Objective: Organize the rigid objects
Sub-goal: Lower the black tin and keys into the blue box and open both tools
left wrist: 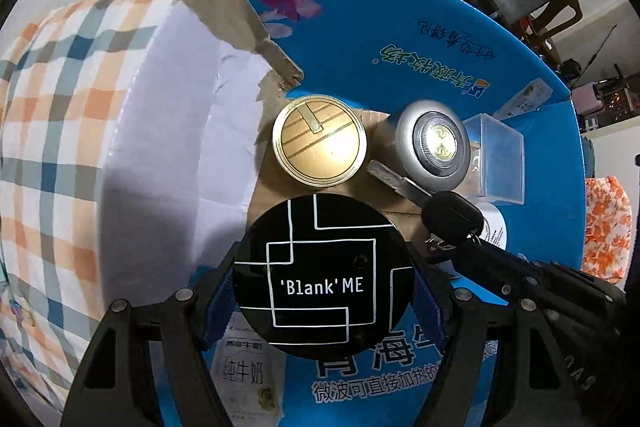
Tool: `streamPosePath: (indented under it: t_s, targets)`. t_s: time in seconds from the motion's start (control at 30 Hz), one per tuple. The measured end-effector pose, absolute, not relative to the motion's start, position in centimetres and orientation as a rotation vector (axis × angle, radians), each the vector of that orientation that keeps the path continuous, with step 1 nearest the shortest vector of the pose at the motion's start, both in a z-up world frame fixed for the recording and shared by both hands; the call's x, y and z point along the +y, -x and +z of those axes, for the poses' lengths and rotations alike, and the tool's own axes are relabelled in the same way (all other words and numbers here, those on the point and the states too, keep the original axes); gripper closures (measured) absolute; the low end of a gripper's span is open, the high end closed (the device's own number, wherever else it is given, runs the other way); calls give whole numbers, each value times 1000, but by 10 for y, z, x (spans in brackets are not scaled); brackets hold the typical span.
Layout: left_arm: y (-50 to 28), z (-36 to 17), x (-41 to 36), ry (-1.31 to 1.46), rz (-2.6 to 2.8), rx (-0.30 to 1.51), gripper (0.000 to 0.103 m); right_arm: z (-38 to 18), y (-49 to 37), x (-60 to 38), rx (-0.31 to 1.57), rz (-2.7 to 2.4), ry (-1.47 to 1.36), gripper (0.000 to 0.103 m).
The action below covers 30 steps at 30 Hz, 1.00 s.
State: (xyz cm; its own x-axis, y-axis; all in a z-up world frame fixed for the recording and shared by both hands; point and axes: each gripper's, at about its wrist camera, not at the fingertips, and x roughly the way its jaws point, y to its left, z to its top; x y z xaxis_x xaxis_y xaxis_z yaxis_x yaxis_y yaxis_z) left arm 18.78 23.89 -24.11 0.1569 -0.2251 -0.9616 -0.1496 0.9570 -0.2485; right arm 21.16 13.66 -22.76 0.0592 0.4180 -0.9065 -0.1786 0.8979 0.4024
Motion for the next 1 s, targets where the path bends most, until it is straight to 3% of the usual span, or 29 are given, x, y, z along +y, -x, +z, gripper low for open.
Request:
streamPosePath:
  t_s: [0.27,0.5,0.73,0.8,0.87,1.0]
  targets:
    - [-186,-245,240,304,-36,1474,30,-230,-216,138,1457,417,-143,92]
    - [-180,-246,239,274,-9,1476,25,-239,-212,130,1490,361,-91,69]
    - [-180,-237,235,236,34,1448,0,-233,-207,106,1468,242,4,44]
    - [-179,-231,236,223,50,1425,0,-232,-206,99,1462,198,31,22]
    - [-177,-223,237,210,64,1410,0,-229,-204,93,1451,177,31,13]
    - [-169,-210,236,177,74,1380,0,-219,-198,90,1431,159,59,13]
